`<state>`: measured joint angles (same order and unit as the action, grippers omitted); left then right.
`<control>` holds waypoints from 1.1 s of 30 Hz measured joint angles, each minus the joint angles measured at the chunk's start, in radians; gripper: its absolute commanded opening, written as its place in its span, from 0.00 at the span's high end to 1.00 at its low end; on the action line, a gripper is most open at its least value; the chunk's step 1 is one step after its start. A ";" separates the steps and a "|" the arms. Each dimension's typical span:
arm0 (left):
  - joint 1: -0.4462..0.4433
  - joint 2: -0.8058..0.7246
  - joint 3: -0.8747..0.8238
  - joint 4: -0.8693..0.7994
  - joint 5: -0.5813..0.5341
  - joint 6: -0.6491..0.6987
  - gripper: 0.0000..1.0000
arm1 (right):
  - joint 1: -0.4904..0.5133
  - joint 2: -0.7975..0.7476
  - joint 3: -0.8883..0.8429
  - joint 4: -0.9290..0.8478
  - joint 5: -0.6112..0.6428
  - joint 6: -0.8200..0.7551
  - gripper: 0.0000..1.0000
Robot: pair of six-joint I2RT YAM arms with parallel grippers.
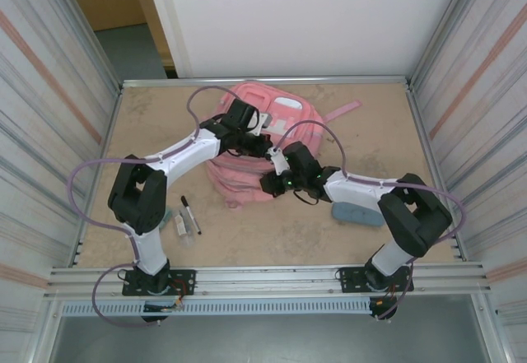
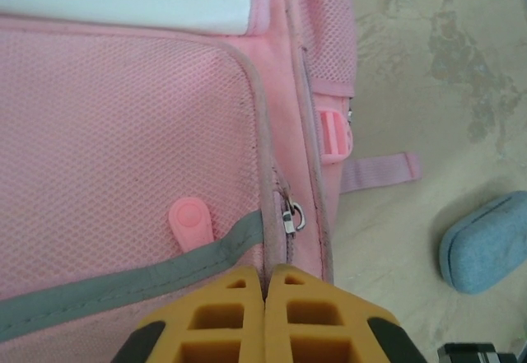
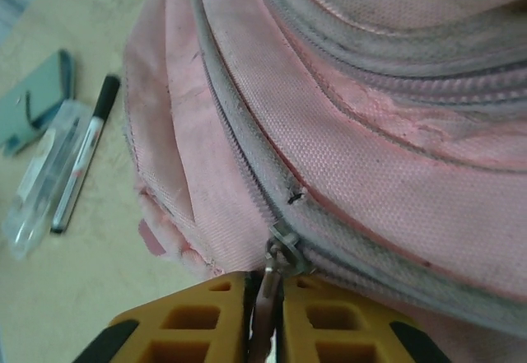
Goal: Pack books, pencil case, and school supplies into a backpack
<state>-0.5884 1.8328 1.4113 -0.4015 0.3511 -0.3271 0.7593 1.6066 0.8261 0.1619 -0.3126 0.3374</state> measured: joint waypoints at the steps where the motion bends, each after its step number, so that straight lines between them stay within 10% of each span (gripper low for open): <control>1: 0.006 0.002 0.000 0.010 0.001 -0.010 1.00 | 0.015 0.012 -0.002 0.024 0.018 0.015 0.77; 13: 0.007 0.009 -0.035 0.172 0.021 -0.045 0.90 | 0.079 -0.243 -0.190 0.040 0.108 0.018 0.42; 24: 0.014 -0.034 -0.082 0.188 0.026 -0.037 1.00 | -0.208 -0.353 -0.148 -0.163 0.237 0.280 0.39; 33: 0.016 -0.034 -0.082 0.191 0.034 -0.038 1.00 | -0.164 -0.134 -0.006 -0.064 0.227 0.566 0.39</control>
<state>-0.5720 1.7988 1.3289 -0.2108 0.3851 -0.3653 0.5953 1.4723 0.8200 0.0975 -0.0860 0.9035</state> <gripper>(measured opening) 0.052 0.622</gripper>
